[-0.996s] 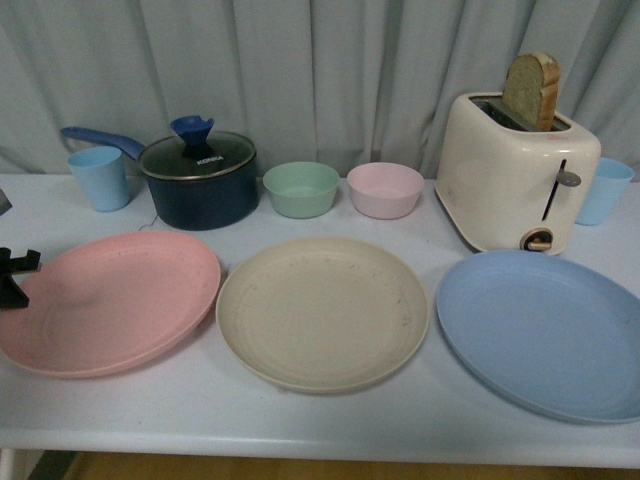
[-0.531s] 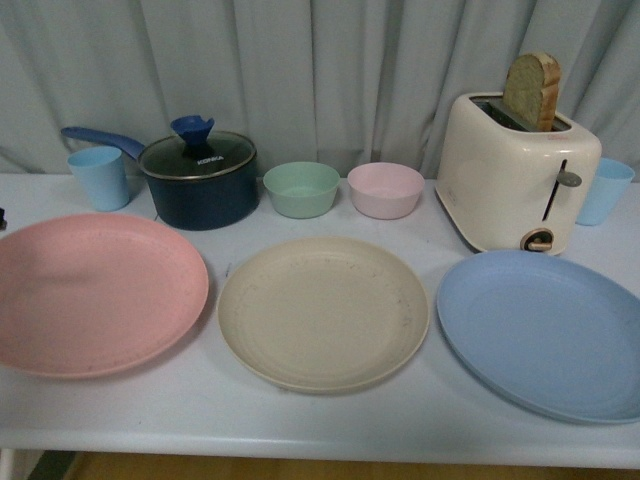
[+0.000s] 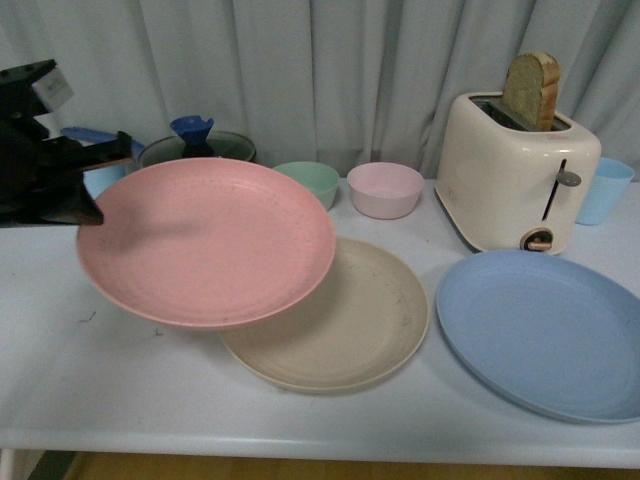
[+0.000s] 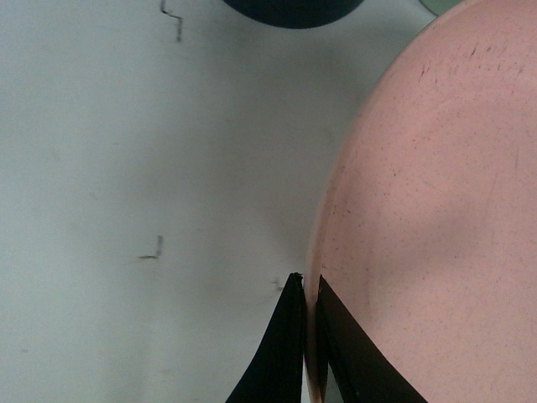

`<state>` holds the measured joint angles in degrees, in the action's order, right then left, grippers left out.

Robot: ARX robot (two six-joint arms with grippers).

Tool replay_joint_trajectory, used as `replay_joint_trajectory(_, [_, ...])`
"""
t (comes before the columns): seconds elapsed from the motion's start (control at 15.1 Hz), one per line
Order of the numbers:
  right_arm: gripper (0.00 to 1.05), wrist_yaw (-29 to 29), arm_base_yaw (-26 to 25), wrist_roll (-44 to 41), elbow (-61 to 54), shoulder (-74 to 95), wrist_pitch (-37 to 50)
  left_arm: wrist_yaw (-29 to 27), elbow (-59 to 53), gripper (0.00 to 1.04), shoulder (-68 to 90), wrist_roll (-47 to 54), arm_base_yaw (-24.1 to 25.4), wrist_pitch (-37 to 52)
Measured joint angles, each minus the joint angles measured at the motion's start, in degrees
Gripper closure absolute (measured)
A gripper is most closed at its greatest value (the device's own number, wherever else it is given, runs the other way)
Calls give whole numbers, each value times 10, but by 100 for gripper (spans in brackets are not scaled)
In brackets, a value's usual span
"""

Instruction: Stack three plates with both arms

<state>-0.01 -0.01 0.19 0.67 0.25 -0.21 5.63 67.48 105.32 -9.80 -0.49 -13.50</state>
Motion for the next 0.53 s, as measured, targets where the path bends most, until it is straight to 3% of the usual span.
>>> replay_joint_trajectory(0.2, [6,0,0,0,0,0,0,-17,19,103,38,-71,-74,7])
replay_joint_trajectory(0.53, [6,0,0,0,0,0,0,-51,48,103,111,-108,-131,18])
